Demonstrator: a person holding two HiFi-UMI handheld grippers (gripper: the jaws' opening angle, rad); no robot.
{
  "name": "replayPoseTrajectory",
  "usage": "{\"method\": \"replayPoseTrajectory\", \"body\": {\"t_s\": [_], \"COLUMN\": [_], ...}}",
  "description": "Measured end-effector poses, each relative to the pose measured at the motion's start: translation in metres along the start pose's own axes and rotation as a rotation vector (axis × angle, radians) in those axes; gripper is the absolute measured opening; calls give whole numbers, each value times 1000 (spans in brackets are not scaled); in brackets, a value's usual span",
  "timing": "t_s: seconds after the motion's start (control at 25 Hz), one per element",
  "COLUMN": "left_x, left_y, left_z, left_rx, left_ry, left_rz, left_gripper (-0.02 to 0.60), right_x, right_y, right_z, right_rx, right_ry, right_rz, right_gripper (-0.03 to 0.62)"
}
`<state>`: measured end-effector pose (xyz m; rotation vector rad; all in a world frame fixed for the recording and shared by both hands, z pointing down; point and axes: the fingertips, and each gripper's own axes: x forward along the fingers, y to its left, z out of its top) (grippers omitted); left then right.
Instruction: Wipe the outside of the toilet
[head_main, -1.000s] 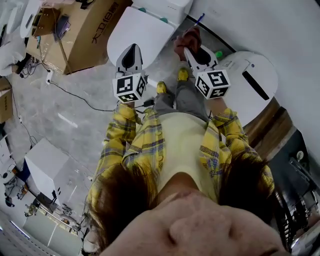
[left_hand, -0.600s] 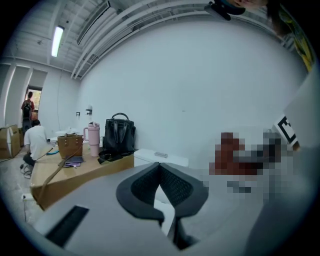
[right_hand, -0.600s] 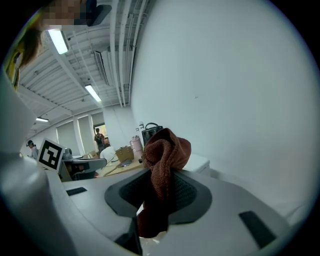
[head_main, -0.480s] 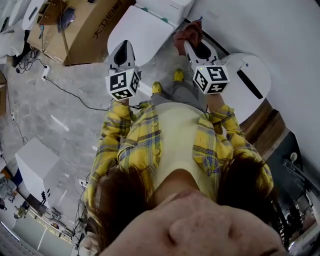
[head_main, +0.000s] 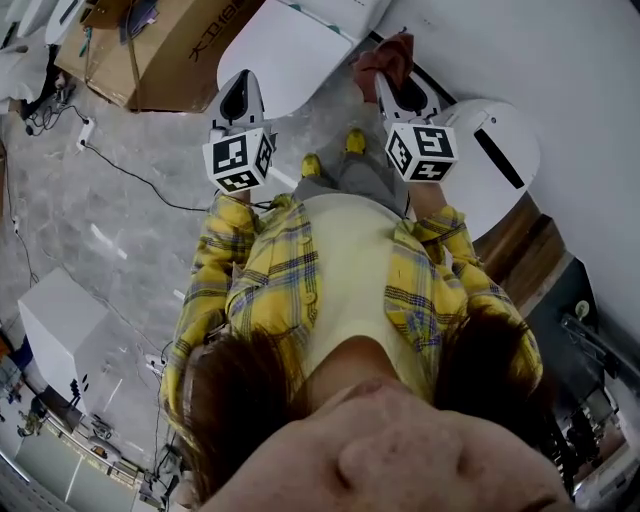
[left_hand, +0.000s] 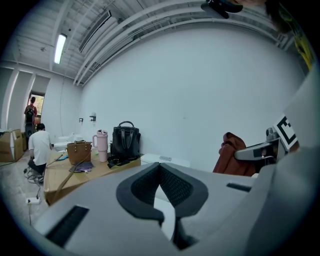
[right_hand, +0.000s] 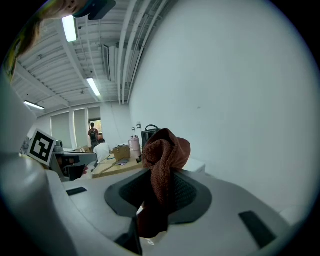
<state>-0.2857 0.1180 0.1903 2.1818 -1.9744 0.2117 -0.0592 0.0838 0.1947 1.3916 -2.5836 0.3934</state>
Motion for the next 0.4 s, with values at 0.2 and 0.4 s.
{"method": "replayPoseTrajectory", "body": {"t_s": [0.2,0.4], "left_x": [-24,-42], "left_y": [9,15], "left_z": [-15,-26], "left_rx": [-11,3], "left_ry": [18,26], "left_rz": [-34,-69], "left_gripper": [2,2], "right_x": [-22,-39], "right_y": [18,38], "right_z": [-17,-31], "right_rx": [19,53], "right_ry": [18,18], "right_rz": [-49,-86], "right_gripper": [120,121]}}
